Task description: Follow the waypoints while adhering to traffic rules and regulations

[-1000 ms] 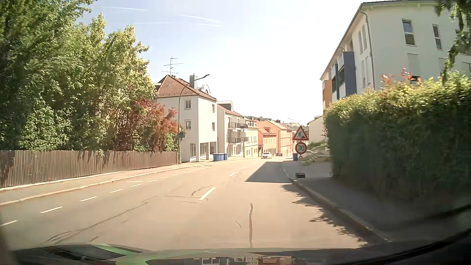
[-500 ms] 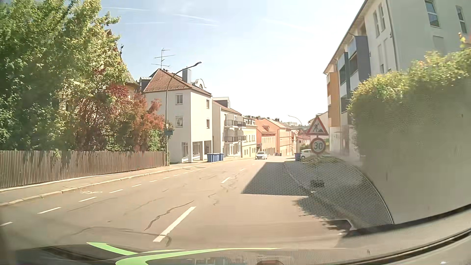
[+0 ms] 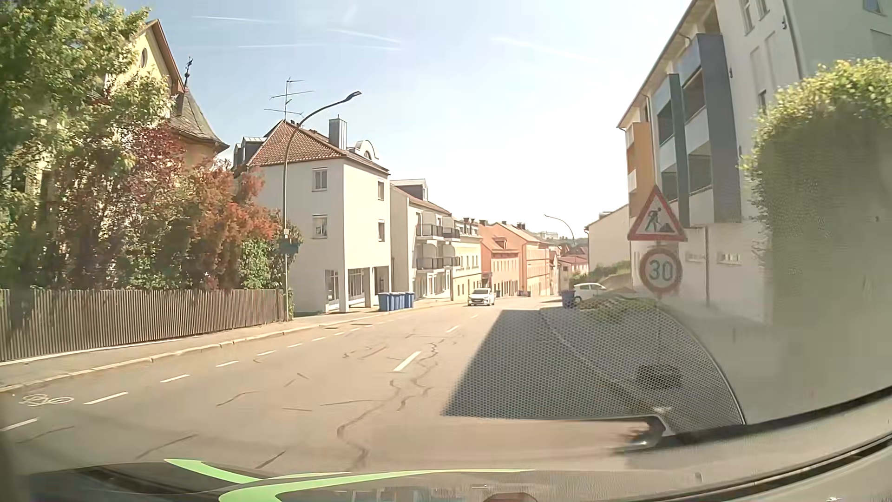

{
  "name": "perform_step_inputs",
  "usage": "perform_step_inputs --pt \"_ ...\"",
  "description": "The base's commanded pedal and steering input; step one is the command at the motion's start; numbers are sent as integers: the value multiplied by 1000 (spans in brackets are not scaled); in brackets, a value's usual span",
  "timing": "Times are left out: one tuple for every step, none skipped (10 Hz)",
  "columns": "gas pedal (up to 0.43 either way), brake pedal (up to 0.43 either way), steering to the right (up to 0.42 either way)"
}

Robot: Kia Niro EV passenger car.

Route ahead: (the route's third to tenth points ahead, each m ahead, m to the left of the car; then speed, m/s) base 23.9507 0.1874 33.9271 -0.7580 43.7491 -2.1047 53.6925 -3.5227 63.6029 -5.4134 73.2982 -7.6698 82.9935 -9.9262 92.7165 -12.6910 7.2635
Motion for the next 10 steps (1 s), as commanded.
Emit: perform_step_inputs --pt "0 0 16" --pt "0 0 16" --pt "0 0 16" --pt "59 0 16" --pt "98 0 16" --pt "98 0 17" --pt "98 0 19" --pt "98 0 19" --pt "98 0 19" --pt "98 0 19"
